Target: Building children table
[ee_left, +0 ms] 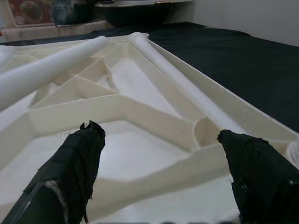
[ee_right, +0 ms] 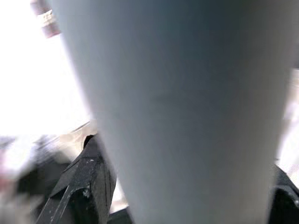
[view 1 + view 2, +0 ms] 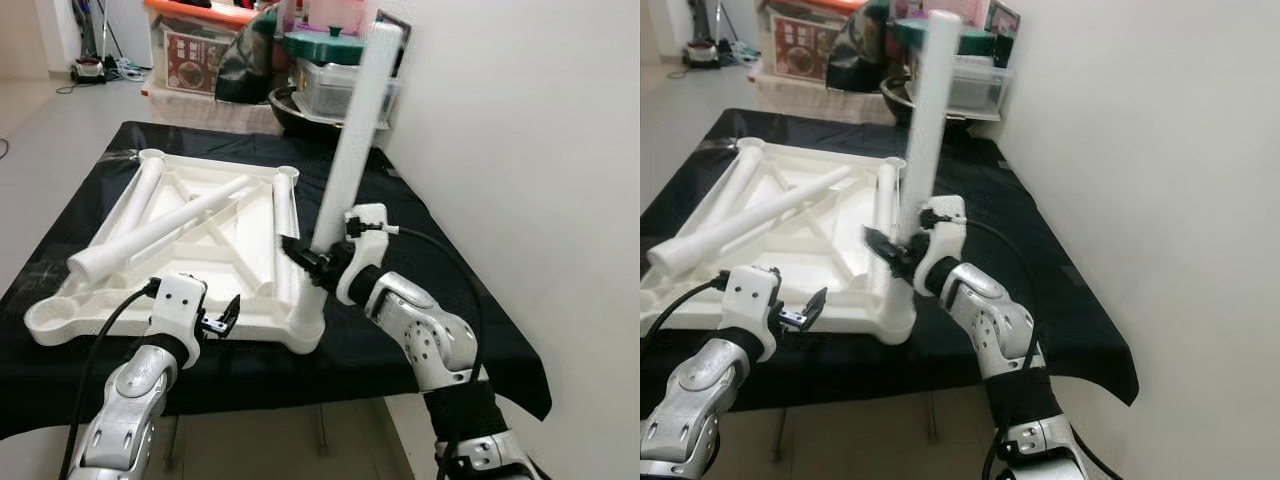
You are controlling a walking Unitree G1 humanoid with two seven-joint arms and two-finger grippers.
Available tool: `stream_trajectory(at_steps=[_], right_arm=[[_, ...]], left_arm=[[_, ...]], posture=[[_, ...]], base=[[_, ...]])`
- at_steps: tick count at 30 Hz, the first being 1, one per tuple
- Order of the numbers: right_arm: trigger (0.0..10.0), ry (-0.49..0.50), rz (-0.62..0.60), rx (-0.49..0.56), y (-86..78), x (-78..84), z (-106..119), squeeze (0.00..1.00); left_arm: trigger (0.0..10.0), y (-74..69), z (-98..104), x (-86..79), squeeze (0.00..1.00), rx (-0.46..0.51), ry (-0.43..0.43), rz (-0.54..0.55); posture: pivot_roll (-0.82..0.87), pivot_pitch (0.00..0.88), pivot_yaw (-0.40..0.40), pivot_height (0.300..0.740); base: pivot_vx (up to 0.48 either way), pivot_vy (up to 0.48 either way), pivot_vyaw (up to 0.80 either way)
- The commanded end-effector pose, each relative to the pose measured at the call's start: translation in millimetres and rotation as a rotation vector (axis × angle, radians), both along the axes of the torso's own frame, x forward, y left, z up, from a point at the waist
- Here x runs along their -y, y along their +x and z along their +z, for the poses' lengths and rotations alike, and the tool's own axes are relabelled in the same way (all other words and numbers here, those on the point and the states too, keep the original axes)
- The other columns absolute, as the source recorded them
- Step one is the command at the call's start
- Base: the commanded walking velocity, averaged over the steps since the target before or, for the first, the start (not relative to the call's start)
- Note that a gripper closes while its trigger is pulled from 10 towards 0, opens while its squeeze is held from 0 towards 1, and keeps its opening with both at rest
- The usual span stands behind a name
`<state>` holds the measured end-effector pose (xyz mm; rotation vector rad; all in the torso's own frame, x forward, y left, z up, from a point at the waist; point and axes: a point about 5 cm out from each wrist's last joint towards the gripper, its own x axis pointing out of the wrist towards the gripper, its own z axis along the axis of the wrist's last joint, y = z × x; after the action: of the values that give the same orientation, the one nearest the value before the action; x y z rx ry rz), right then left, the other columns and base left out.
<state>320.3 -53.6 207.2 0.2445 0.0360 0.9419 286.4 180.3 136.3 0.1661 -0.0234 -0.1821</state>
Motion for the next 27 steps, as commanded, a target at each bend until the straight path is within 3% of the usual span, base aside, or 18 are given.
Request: stream_trajectory(at_steps=[1,5,6,7,10,11,12,13,15,17,20,21,25,26,27], right_arm=[[10.0,-0.01,0.074,0.003,-6.0,-4.1,-3,0.0],[10.0,-0.067,0.14,0.011,-9.0,-5.2,-16,0.0],[0.2,-0.071,0.11,-0.021,-4.4,-5.6,-21,0.0],[0.0,-0.095,-0.015,-0.069,7.7,-2.9,-28,0.0],[0.0,-0.112,-0.097,-0.105,15.5,-0.6,-32,0.0],[0.0,-0.127,-0.267,-0.169,28.2,8.4,-40,0.0],[0.0,-0.158,-0.638,-0.318,43.8,39.5,-59,0.0],[0.0,-0.158,-0.638,-0.318,43.8,39.5,-59,0.0],[0.0,-0.179,-0.863,-0.411,43.4,62.5,-73,0.0],[0.0,-0.187,-0.929,-0.436,39.5,70.2,-78,0.0],[0.0,-0.186,-0.934,-0.437,38.5,70.9,-78,0.0],[10.0,-0.163,-0.839,-0.402,37.0,57.8,-70,0.0],[10.0,-0.122,-0.73,-0.342,34.9,42.0,-59,0.0],[10.0,-0.09,-0.692,-0.302,33.4,36.6,-52,0.78],[10.0,-0.09,-0.692,-0.302,33.4,36.6,-52,0.78]], left_arm=[[10.0,1.0,-2,2.5,0.0,-0.005,-0.001,-0.003],[10.0,1.2,-2,3.6,0.0,-0.004,-0.003,-0.001],[10.0,1.0,-2,3.7,0.0,-0.004,-0.004,0.0],[10.0,0.8,-2,3.6,0.0,-0.004,-0.004,0.002],[10.0,0.6,-2,3.5,0.0,-0.004,-0.004,0.004],[10.0,0.5,-2,3.5,0.0,-0.003,-0.005,0.005],[10.0,0.3,-2,3.6,0.0,-0.003,-0.007,0.005],[10.0,0.3,-2,3.6,0.0,-0.003,-0.007,0.005],[10.0,0.3,-2,3.7,0.0,-0.002,-0.006,0.004],[10.0,0.2,-2,3.9,0.0,-0.001,-0.005,0.004],[10.0,0.1,-1,3.9,0.0,-0.001,-0.005,0.004],[10.0,0.1,-1,3.5,0.0,-0.001,-0.004,0.005],[10.0,0.2,-1,3.2,0.0,0.0,-0.004,0.007],[10.0,0.4,-1,3.3,0.0,0.0,-0.004,0.007],[10.0,0.4,-1,3.3,0.0,0.0,-0.004,0.007]], posture=[[0.17,0.0,-0.219,0.74],[0.18,0.0,-0.229,0.74],[0.18,0.0,-0.229,0.74],[0.18,0.0,-0.229,0.74],[0.18,0.0,-0.229,0.74],[0.18,0.0,-0.228,0.74],[0.17,0.0,-0.225,0.74],[0.17,0.0,-0.225,0.74],[0.17,0.0,-0.224,0.74],[0.17,0.0,-0.224,0.74],[0.17,0.0,-0.224,0.74],[0.17,0.0,-0.22,0.74],[0.17,0.0,-0.22,0.74],[0.17,0.0,-0.22,0.74],[0.17,0.0,-0.22,0.74]], base=[[0.0,0.0,0.0],[0.0,0.0,0.0],[0.0,0.0,0.0],[0.0,0.0,0.0],[0.0,0.0,0.0],[0.0,0.0,0.0],[0.0,0.0,0.0],[0.0,0.0,0.0],[0.0,0.0,0.0],[0.0,0.0,0.0],[0.0,0.0,0.0],[0.0,0.0,0.0],[0.0,0.0,0.0],[0.0,0.0,0.0],[0.0,0.0,0.0]])
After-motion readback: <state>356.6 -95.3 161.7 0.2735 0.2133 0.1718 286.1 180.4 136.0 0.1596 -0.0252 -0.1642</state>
